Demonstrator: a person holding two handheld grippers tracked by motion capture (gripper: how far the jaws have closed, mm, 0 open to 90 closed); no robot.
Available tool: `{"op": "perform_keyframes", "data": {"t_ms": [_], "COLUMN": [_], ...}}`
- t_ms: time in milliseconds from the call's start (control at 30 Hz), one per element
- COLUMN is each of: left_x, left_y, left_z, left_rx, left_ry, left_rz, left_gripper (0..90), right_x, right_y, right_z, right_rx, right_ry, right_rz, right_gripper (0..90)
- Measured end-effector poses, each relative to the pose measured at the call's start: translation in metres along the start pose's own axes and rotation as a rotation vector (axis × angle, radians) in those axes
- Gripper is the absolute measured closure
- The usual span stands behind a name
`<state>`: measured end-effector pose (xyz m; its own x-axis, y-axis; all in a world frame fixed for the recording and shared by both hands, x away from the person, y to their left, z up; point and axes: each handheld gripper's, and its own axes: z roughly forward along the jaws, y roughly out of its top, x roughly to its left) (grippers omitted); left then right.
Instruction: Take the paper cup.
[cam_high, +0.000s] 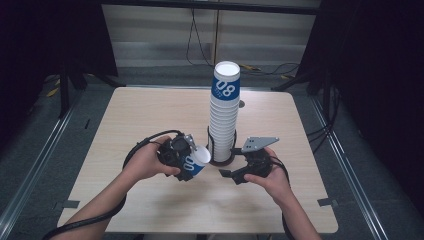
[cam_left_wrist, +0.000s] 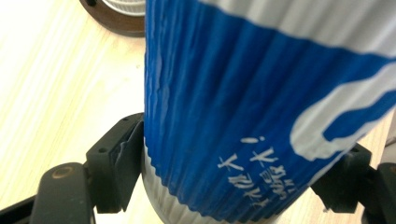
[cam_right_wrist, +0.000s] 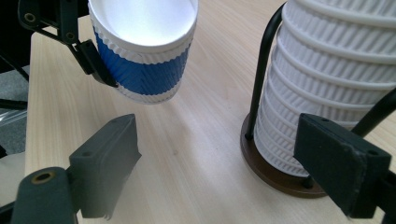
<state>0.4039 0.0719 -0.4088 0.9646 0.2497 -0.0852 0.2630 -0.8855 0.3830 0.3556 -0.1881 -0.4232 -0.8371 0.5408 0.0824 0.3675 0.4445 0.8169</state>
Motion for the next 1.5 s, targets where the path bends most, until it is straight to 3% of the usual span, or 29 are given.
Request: {"op": "perform_keyframes", "data": {"t_ms": [467, 533, 600, 833, 1000, 1033, 1233, 1500], "left_x": [-0.002, -0.002, -0.005, -0.009, -0.015, -0.015, -0.02, -0.024], "left_y": [0.007, 0.008, 0.009, 0.014, 0.017, 0.018, 0.023, 0.028], "left_z": [0.005, 0.006, 0.008, 0.011, 0.017, 0.017, 0.018, 0.02], "left_rx": [0.046, 0.059, 0.058, 0.072, 0.063, 0.068, 0.09, 0.107], "left_ry": [0.013, 0.011, 0.007, 0.008, -0.002, 0.0, -0.011, -0.013], "left_rz": [0.005, 0.026, 0.01, 0.043, 0.042, 0.059, 0.067, 0.102], "left_gripper": [21.4, 21.5, 21.5, 21.5, 21.5, 21.5, 21.5, 21.5], "right_x": [0.004, 0.005, 0.006, 0.009, 0.012, 0.013, 0.016, 0.015], "right_y": [0.001, 0.001, 0.002, 0.004, 0.006, 0.006, 0.008, 0.006], "right_z": [0.004, 0.005, 0.005, 0.006, 0.009, 0.009, 0.012, 0.015], "right_rx": [0.01, 0.009, 0.01, 0.004, 0.005, 0.004, 0.0, 0.006], "right_ry": [0.041, 0.046, 0.051, 0.075, 0.098, 0.101, 0.128, 0.136], "right_rz": [-0.009, -0.016, -0.019, -0.03, -0.034, -0.036, -0.046, -0.042], "right_gripper": [13.3, 13.2, 13.3, 13.3, 13.4, 13.5, 14.4, 14.6]}}
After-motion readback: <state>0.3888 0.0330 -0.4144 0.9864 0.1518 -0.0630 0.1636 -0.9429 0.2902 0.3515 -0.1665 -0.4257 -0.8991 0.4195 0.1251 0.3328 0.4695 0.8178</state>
